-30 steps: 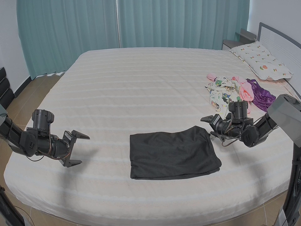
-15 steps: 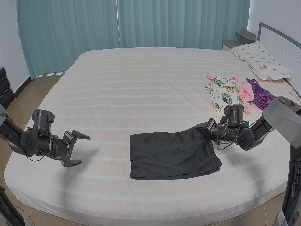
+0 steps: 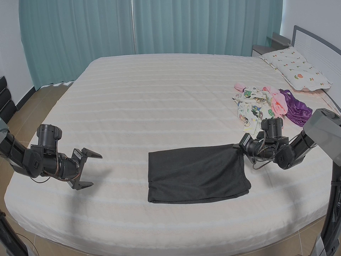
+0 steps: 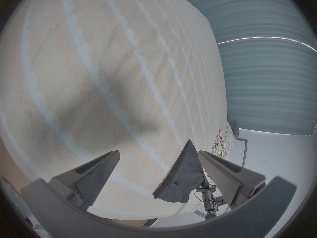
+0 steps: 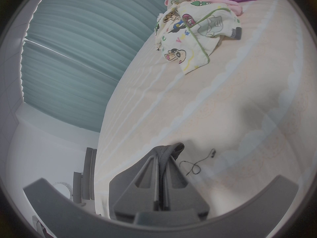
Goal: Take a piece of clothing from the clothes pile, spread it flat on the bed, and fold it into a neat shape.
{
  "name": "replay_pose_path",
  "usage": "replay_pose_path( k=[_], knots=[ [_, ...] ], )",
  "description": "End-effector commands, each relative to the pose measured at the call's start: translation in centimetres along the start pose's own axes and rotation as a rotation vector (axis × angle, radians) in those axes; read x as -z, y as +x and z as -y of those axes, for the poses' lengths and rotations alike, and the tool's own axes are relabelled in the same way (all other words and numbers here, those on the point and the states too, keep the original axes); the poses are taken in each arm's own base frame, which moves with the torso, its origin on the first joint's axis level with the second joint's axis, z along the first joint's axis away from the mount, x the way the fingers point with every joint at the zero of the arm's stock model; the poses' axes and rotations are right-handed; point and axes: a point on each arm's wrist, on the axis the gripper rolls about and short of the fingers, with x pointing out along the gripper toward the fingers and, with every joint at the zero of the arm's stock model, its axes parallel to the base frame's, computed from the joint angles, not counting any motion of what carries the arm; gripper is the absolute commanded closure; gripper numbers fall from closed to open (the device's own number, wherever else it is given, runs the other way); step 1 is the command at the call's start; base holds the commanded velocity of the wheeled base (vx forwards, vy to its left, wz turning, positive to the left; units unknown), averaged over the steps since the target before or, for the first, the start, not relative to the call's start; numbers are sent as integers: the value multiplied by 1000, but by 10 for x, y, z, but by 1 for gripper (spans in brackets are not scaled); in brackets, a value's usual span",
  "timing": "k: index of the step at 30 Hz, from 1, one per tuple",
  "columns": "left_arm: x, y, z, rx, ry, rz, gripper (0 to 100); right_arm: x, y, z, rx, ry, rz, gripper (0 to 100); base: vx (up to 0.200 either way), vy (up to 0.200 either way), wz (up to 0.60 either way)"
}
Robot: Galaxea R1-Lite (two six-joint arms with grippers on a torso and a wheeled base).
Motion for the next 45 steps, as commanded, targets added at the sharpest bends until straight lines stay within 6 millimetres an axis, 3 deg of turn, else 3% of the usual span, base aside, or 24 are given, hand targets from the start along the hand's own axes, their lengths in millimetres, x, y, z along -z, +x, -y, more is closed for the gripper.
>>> replay_pose_path(
  k=[1,9,20,25,26,34,38,45],
  knots=[
    [0,0,0,0,-1,0,0,1,-1,2,6,1,-2,100,0,0,0],
    [0,0,0,0,-1,0,0,-1,-3,1,-10,-6,14,100,0,0,0],
    [0,0,0,0,0,-1,0,6,-47,-6,-13,-112,11,100,0,0,0],
    [1,0,0,0,2,-3,0,6,-34,-2,-10,-111,12,100,0,0,0],
    [2,0,1,0,3,-4,0,6,-30,-2,-15,-111,12,0,0,0,0],
    [1,0,1,0,3,-4,0,9,-14,3,-42,-123,48,0,0,0,0],
    [1,1,0,-1,1,-4,0,9,-27,5,-26,-123,54,0,0,0,0],
    [1,1,0,-1,2,-5,0,31,-77,10,-59,-139,-76,0,0,0,0]
  ],
)
